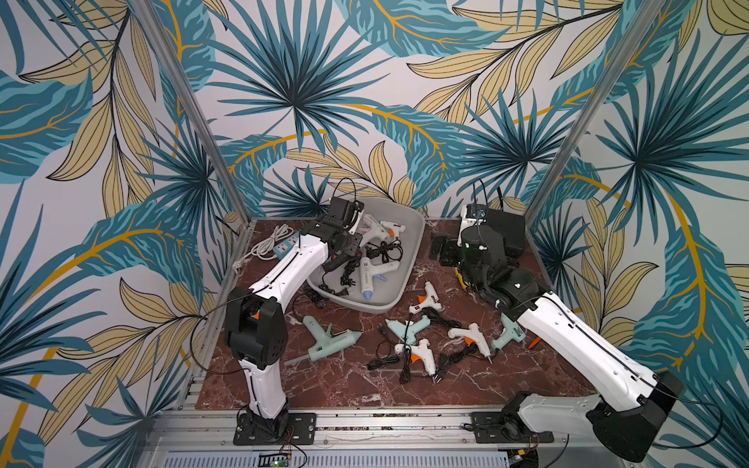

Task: Put the hot melt glue gun into the storage box
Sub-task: Place the hot melt adhesive gun in the storage box.

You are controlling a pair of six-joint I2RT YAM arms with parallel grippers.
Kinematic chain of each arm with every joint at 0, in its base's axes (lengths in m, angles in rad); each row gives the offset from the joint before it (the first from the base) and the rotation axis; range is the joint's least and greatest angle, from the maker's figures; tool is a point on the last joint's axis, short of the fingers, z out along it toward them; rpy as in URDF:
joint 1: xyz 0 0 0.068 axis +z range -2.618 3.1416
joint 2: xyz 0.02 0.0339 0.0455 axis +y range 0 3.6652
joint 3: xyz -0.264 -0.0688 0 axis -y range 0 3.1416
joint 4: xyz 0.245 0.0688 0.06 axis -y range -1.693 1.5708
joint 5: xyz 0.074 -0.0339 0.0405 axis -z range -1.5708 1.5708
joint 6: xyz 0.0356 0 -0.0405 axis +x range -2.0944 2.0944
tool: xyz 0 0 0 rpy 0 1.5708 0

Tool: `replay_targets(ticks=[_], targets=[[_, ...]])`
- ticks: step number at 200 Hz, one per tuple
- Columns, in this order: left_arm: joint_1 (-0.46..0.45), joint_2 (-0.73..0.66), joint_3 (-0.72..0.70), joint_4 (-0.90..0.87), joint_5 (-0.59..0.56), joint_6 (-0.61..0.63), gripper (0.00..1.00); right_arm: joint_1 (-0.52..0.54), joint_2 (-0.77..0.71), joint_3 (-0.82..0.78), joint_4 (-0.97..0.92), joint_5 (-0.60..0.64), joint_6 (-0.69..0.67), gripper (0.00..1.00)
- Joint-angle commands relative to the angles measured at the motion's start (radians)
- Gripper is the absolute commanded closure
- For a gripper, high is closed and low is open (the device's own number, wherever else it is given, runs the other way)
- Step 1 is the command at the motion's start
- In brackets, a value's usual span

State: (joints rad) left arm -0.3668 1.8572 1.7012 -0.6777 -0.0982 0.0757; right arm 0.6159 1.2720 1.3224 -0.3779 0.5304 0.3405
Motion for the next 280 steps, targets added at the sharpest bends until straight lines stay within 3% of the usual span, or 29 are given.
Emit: replay_targets(ticks=[1,43,145,179,228,258,280], targets=[[0.003,0.034,-0.017,0.055,0.094,-0.094,0.58,-0.002,0.003,0.014,-0.015,0.003,0.000,0.01],[0.018,0.140,0.000,0.076,0.137,-0.122,0.70,-0.002,0.010,0.013,-0.022,0.012,-0.008,0.01],[0.035,0.260,-0.029,0.100,0.082,-0.124,0.75,-0.002,-0.020,-0.019,-0.052,0.037,0.002,0.01],[0.042,0.301,-0.025,0.125,0.089,-0.112,0.75,-0.015,-0.027,-0.005,-0.137,0.122,0.044,0.00],[0.038,0.254,0.027,0.117,0.136,-0.138,0.59,-0.100,-0.043,-0.004,-0.316,0.122,0.117,0.00],[0.037,0.161,0.032,0.110,0.155,-0.178,0.45,-0.233,-0.074,-0.045,-0.364,-0.052,0.148,0.01],[0.037,0.068,0.016,0.075,0.120,-0.240,0.44,-0.300,-0.085,-0.078,-0.368,-0.143,0.153,0.01]])
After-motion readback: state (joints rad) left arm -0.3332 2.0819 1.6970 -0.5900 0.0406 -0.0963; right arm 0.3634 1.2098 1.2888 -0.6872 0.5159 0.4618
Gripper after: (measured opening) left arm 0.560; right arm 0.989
